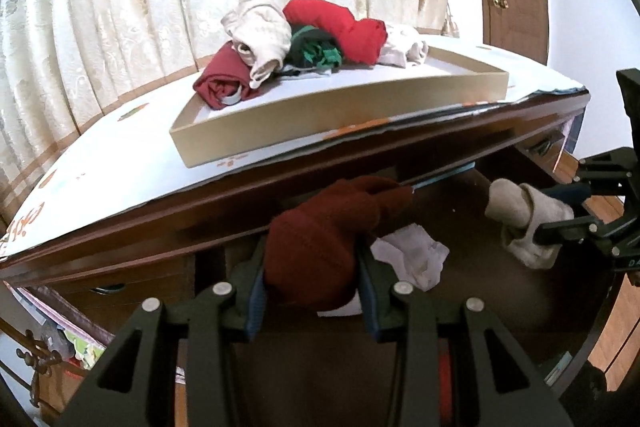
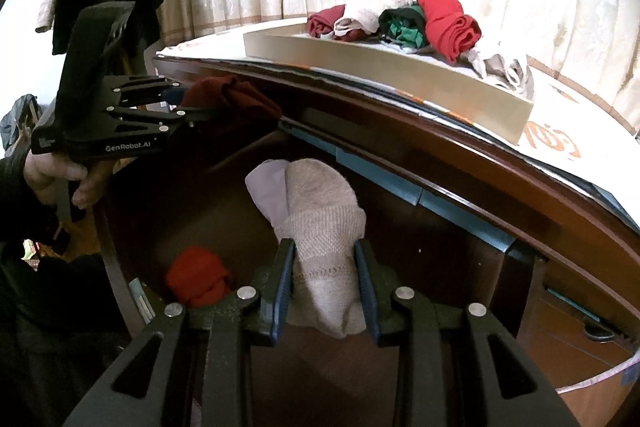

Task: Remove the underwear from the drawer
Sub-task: 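Lift the beige sock and dark red garment up out of the drawer, then carry both held garments over the box lid, lowering them toward it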

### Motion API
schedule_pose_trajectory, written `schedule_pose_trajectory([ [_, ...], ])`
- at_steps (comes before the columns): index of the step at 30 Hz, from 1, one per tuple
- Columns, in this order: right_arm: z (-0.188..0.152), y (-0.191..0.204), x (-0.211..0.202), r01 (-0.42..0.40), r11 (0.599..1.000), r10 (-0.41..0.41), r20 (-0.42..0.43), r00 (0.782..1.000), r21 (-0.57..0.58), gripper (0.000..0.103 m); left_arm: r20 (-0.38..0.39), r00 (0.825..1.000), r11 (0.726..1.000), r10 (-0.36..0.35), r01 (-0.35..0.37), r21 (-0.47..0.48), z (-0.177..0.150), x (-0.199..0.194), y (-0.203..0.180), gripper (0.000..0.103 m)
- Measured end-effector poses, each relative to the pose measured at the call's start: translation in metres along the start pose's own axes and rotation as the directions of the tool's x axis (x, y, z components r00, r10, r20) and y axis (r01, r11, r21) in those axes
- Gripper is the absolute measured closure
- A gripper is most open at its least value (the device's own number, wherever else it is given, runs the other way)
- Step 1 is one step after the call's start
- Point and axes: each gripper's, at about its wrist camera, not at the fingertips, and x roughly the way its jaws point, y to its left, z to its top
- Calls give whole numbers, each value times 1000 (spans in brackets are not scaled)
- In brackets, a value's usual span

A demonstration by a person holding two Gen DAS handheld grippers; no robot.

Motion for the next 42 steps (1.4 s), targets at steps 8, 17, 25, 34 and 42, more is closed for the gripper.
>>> schedule_pose_trajectory([
  [8,0,-2,-6,9,1000,-9,38,999,16,70,36,999,999,5,-4,-33,2,-6,0,65],
  [17,1,-7,-14,21,999,-25,85,996,43,70,74,997,997,0,5,-72,5,-12,-1,65],
  [25,-1,-10,-19,14,998,-21,117,993,61,70,110,994,998,0,7,-65,6,-16,-6,65],
  [34,-4,-12,-26,12,997,-25,157,987,82,70,144,990,998,8,1,-61,8,-21,-11,65],
  [42,-5,-12,-30,14,996,-30,174,984,94,70,168,986,998,1,10,-61,10,-23,-12,65],
])
